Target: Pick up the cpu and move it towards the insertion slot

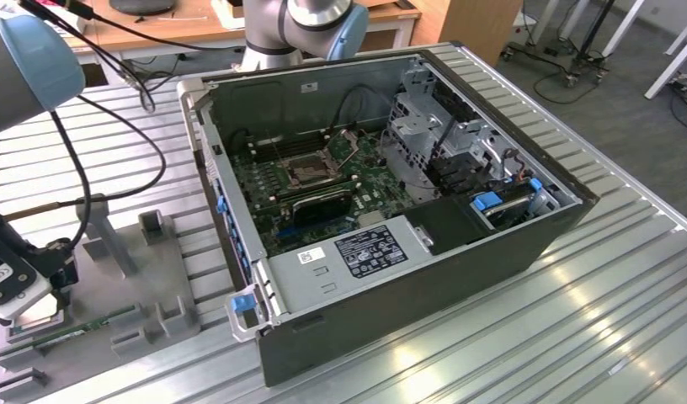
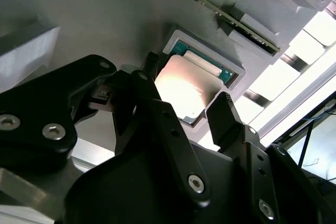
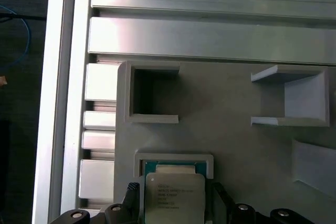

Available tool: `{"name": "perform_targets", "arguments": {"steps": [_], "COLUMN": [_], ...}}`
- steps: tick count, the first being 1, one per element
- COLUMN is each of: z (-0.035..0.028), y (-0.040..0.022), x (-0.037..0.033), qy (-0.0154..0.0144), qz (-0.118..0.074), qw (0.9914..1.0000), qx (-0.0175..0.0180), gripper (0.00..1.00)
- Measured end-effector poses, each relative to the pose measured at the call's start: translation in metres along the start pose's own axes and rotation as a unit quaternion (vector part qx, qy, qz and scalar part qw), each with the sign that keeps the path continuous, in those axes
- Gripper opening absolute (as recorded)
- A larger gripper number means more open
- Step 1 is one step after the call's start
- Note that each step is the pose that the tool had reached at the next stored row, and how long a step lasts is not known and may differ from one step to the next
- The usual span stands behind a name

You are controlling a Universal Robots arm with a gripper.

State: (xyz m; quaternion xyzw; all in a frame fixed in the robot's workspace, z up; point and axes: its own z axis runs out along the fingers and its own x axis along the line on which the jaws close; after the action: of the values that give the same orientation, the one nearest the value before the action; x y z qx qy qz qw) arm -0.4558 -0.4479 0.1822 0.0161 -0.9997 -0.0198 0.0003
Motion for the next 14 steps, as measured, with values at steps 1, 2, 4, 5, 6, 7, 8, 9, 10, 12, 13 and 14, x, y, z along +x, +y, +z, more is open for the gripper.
{"name": "perform_targets", "arguments": {"steps": [1, 2, 4, 5, 6, 7, 8, 9, 10, 12, 13, 14], "z": [0.0000, 0.0000, 0.0001, 0.0000, -0.0001, -0.0006, -0.0010, -0.0013, -0.0014, -0.0036, -0.0036, -0.0037], "y": [0.0000, 0.0000, 0.0000, 0.0000, 0.0000, 0.0000, 0.0000, 0.0000, 0.0001, 0.0001, 0.0001, 0.0001], "x": [0.0000, 0.0000, 0.0000, 0.0000, -0.0001, -0.0001, 0.0000, 0.0000, 0.0000, 0.0000, 0.0000, 0.0000], "qy": [0.0000, 0.0000, 0.0000, -0.0001, -0.0002, -0.0001, 0.0000, 0.0000, -0.0001, 0.0000, 0.0000, 0.0000], "qz": [0.000, 0.000, 0.000, 0.000, 0.000, 0.000, 0.000, 0.000, 0.000, 0.000, 0.000, 0.000], "qw": [1.00000, 1.00000, 1.00000, 1.00000, 1.00000, 1.00000, 1.00000, 1.00000, 1.00000, 1.00000, 1.00000, 1.00000], "qx": [0.0000, 0.0000, 0.0000, -0.0001, -0.0001, -0.0001, 0.0000, 0.0000, -0.0001, 0.0000, 0.0000, 0.0000], "gripper": [0.65, 0.65, 0.65, 0.65, 0.65, 0.65, 0.65, 0.65, 0.65, 0.65, 0.65, 0.65]}}
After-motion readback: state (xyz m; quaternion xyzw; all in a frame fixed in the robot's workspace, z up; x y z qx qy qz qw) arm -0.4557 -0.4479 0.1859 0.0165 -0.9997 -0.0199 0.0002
